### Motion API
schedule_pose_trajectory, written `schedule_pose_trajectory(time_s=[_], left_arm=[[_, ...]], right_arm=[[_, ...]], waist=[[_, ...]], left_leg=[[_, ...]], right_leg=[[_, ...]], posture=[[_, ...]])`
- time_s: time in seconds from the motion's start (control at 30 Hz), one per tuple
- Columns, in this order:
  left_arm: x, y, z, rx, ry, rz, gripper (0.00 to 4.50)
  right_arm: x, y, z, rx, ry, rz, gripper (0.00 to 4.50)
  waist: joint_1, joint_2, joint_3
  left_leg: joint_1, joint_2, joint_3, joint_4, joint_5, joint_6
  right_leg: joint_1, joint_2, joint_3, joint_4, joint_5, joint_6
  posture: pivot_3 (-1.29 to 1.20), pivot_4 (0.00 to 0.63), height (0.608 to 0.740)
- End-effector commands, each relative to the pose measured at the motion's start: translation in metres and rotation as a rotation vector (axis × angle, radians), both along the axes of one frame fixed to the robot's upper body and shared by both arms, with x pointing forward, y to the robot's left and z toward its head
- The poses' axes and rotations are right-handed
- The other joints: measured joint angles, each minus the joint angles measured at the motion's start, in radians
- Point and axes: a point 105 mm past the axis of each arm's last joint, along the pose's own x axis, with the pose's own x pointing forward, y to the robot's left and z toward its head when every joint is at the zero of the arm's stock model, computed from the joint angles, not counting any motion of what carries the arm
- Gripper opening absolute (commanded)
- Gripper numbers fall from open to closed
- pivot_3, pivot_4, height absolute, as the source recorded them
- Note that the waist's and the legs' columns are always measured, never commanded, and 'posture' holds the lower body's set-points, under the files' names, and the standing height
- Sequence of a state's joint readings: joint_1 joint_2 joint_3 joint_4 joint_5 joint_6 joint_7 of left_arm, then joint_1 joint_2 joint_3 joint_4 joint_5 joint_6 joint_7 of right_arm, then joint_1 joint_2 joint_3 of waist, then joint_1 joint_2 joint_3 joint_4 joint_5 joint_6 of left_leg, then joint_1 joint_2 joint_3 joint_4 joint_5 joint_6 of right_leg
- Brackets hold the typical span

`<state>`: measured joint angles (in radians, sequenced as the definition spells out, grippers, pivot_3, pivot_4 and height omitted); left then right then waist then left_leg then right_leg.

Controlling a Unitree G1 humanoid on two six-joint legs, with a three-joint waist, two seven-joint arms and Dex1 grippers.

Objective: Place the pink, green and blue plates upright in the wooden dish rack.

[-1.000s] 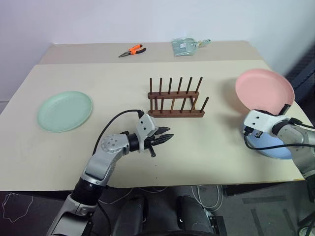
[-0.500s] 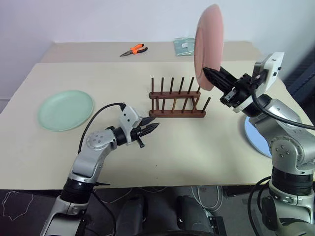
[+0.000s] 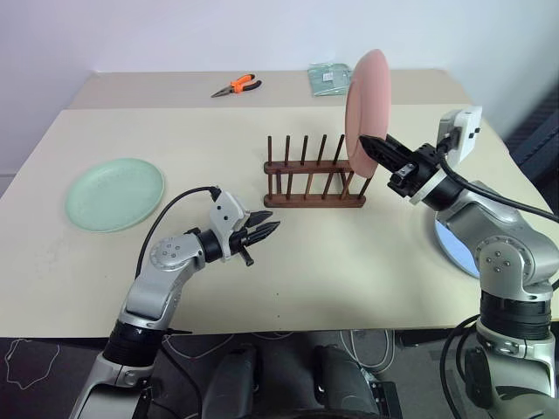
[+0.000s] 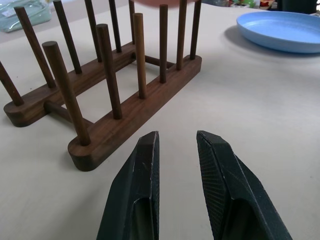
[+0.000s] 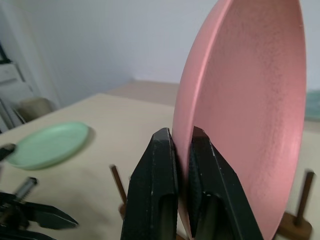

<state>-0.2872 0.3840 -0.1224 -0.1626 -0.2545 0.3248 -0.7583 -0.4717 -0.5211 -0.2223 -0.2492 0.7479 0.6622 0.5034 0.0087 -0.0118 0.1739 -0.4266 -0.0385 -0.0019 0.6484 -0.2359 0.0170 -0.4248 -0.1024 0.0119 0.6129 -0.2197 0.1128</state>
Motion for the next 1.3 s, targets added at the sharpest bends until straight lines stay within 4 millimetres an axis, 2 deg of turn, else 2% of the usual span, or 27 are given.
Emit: schedule_pose_trajectory(time_s=[0.03, 0.1, 0.17, 0.27, 0.37, 0.43, 0.5, 0.57, 0.6, 0.67, 0.73, 0.8, 0.87, 0.97, 1.03, 1.1, 1.2, 1.3], left_arm=[[-0.004, -0.001, 0.012, -0.020, -0.043, -0.014, 1.17], [-0.004, 0.000, 0.012, -0.018, -0.043, -0.012, 1.17], [-0.003, 0.000, 0.012, -0.023, -0.034, -0.008, 1.17], [-0.001, 0.005, 0.011, -0.038, -0.006, 0.013, 1.88], [0.003, 0.011, 0.013, -0.037, -0.017, 0.053, 3.38], [0.015, 0.028, 0.018, -0.035, -0.054, 0.162, 4.29], [0.030, 0.053, 0.026, -0.066, -0.086, 0.327, 4.41], [0.045, 0.088, 0.038, -0.123, -0.131, 0.540, 4.50], [0.052, 0.111, 0.044, -0.141, -0.154, 0.675, 4.50], [0.059, 0.150, 0.051, -0.148, -0.189, 0.909, 4.50], [0.059, 0.194, 0.054, -0.149, -0.190, 1.170, 4.50], [0.050, 0.238, 0.053, -0.184, -0.167, 1.425, 4.50], [0.041, 0.262, 0.051, -0.226, -0.138, 1.567, 4.50], [0.033, 0.276, 0.041, -0.291, -0.047, 1.666, 4.50], [0.026, 0.283, 0.031, -0.406, 0.055, 1.718, 4.50], [0.022, 0.280, 0.017, -0.551, 0.192, 1.715, 4.50], [0.013, 0.281, -0.001, -0.743, 0.344, 1.750, 3.63], [0.013, 0.276, -0.007, -0.810, 0.401, 1.727, 2.07]], right_arm=[[0.003, -0.004, 0.006, 0.029, -0.029, -0.003, 0.38], [0.006, -0.007, 0.005, 0.019, -0.031, -0.024, 1.05], [0.007, -0.009, 0.007, 0.004, -0.050, -0.043, 2.00], [0.008, -0.019, 0.021, -0.088, -0.165, -0.124, 3.44], [0.008, -0.028, 0.030, -0.192, -0.248, -0.185, 3.47], [0.006, -0.041, 0.043, -0.292, -0.320, -0.255, 3.47], [0.003, -0.048, 0.057, -0.354, -0.374, -0.289, 3.47], [-0.003, -0.044, 0.072, -0.388, -0.428, -0.264, 4.04], [-0.008, -0.033, 0.078, -0.414, -0.458, -0.224, 4.35], [-0.016, -0.010, 0.080, -0.464, -0.498, -0.132, 4.43], [-0.023, 0.018, 0.072, -0.517, -0.513, -0.020, 4.43], [-0.030, 0.048, 0.058, -0.563, -0.527, 0.085, 4.43], [-0.034, 0.068, 0.047, -0.573, -0.529, 0.153, 4.43], [-0.039, 0.087, 0.030, -0.562, -0.509, 0.226, 4.43], [-0.042, 0.099, 0.018, -0.549, -0.492, 0.274, 4.43], [-0.045, 0.105, 0.010, -0.530, -0.473, 0.302, 4.43], [-0.046, 0.109, 0.001, -0.524, -0.455, 0.320, 4.50], [-0.043, 0.108, -0.003, -0.535, -0.447, 0.308, 4.50]], waist=[[0.000, 0.000, 0.000], [0.000, 0.000, 0.000], [0.000, 0.000, 0.000], [0.001, 0.000, 0.000], [0.001, 0.000, 0.000], [0.001, 0.000, 0.000], [0.001, 0.000, 0.000], [-0.003, 0.000, 0.000], [-0.003, 0.000, 0.000], [-0.005, 0.000, 0.000], [-0.007, 0.000, 0.000], [-0.007, -0.001, 0.000], [-0.007, -0.001, 0.000], [0.001, -0.003, 0.000], [0.006, -0.004, -0.001], [0.006, -0.006, -0.001], [0.003, -0.008, -0.001], [0.001, -0.009, -0.001]], left_leg=[[0.000, 0.000, 0.000, 0.000, 0.000, 0.000], [0.000, 0.000, 0.000, 0.000, 0.000, 0.000], [0.000, 0.000, 0.000, 0.000, 0.000, 0.000], [0.000, 0.000, 0.000, 0.000, 0.000, 0.000], [0.000, 0.000, 0.000, 0.000, 0.000, 0.000], [0.000, 0.000, 0.000, 0.000, 0.000, 0.000], [0.000, 0.000, 0.001, 0.000, 0.000, 0.000], [0.000, 0.000, 0.001, 0.001, 0.000, 0.000], [0.000, 0.000, 0.001, 0.001, 0.000, 0.000], [0.000, 0.001, 0.001, 0.001, 0.000, 0.000], [0.001, 0.001, 0.000, 0.001, 0.000, 0.000], [0.001, 0.001, 0.000, 0.000, 0.000, 0.000], [0.001, 0.001, 0.000, 0.001, 0.000, 0.000], [0.000, 0.000, 0.000, 0.001, 0.000, 0.000], [0.000, -0.001, 0.000, 0.002, 0.000, 0.000], [0.000, -0.001, -0.001, 0.002, 0.000, -0.001], [0.000, -0.002, -0.002, 0.002, 0.000, -0.001], [0.000, -0.001, -0.002, 0.001, 0.001, -0.003]], right_leg=[[0.000, 0.000, 0.000, 0.000, 0.000, 0.000], [0.000, 0.000, 0.000, 0.000, 0.000, 0.000], [0.000, 0.000, 0.000, 0.000, 0.000, 0.000], [0.000, 0.000, 0.000, 0.000, 0.000, 0.000], [0.000, 0.002, 0.000, 0.000, 0.000, 0.000], [0.000, 0.003, -0.001, 0.000, 0.000, 0.000], [0.000, 0.003, 0.000, 0.000, 0.000, 0.000], [0.000, 0.003, 0.000, 0.000, 0.000, 0.001], [0.000, 0.004, 0.000, 0.000, 0.000, 0.001], [0.000, 0.004, 0.000, 0.001, 0.002, 0.004], [0.000, 0.005, 0.000, 0.001, 0.002, 0.005], [0.000, 0.005, -0.001, 0.002, 0.003, 0.005], [0.000, 0.005, -0.001, 0.002, 0.003, 0.005], [0.000, 0.004, -0.001, 0.002, 0.004, 0.007], [0.000, 0.004, -0.001, 0.002, 0.004, 0.007], [0.000, 0.003, -0.002, 0.001, 0.004, 0.007], [0.000, 0.003, -0.002, 0.002, 0.004, 0.007], [-0.001, 0.003, -0.002, 0.003, 0.004, 0.007]], posture=[[0.00, 0.150, 0.738], [0.00, 0.150, 0.738], [0.00, 0.150, 0.738], [0.00, 0.150, 0.738], [0.00, 0.150, 0.738], [0.00, 0.150, 0.738], [0.00, 0.150, 0.738], [0.00, 0.150, 0.738], [0.00, 0.150, 0.738], [0.00, 0.150, 0.738], [0.00, 0.150, 0.738], [0.00, 0.150, 0.738], [0.00, 0.150, 0.738], [0.00, 0.150, 0.738], [0.00, 0.150, 0.738], [0.00, 0.150, 0.738], [0.00, 0.150, 0.738], [0.00, 0.150, 0.738]])
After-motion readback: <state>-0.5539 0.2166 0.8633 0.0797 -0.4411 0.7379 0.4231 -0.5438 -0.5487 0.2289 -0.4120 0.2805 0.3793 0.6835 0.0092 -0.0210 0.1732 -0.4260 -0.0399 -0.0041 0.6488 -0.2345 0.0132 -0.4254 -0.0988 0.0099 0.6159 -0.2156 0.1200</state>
